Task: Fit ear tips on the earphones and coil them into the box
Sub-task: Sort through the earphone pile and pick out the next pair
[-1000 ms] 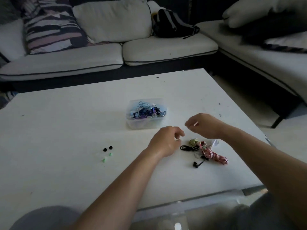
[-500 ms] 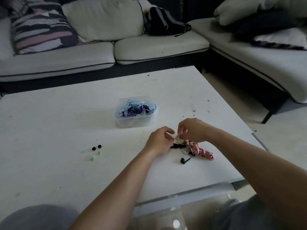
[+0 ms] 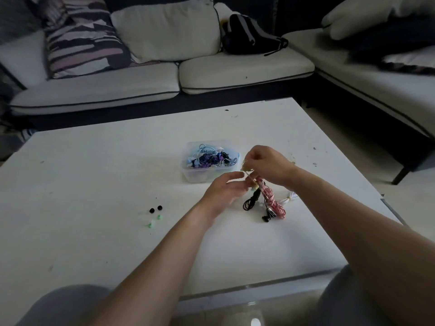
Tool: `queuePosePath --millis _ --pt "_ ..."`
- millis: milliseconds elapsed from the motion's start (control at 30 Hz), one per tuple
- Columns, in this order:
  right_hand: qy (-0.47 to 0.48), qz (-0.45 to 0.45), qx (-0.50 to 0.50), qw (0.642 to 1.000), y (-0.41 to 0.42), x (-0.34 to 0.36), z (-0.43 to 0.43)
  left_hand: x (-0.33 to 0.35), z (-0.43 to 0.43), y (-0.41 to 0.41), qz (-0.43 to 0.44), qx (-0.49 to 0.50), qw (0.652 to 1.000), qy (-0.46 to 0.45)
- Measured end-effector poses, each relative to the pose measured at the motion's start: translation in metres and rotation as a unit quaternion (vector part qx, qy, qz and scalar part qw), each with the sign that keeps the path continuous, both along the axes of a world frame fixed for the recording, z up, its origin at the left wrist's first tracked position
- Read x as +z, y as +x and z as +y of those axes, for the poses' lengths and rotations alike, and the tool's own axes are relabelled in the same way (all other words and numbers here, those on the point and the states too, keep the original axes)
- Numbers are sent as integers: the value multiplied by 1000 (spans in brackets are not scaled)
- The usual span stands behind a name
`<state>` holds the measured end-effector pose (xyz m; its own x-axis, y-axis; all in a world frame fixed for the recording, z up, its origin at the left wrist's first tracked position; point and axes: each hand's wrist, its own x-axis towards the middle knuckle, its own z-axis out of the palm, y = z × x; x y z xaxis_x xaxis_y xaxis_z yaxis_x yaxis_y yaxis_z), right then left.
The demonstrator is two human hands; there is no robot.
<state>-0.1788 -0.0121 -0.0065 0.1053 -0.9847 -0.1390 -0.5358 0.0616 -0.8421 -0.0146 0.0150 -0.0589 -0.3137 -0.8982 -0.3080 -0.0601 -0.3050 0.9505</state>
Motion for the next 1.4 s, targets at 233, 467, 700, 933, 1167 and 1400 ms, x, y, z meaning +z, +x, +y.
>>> queuePosePath --millis 233,467,700,933,1167,1400 --pt "13 -148 -33 988 16 -2 -8 -1 3 8 -10 25 1000 -10" --pt "46 -182 -50 981 22 3 -10 -1 2 15 -106 44 991 -72" --pt "86 -246 -61 963 35 4 -7 11 6 22 119 49 991 44" --pt "152 -381 -71 909 65 15 2 32 7 64 185 125 970 93" --pt "203 -389 -34 898 106 19 21 45 16 106 97 146 984 8" --pt "157 -294 -10 943 133 -10 27 53 26 122 -23 126 990 -59"
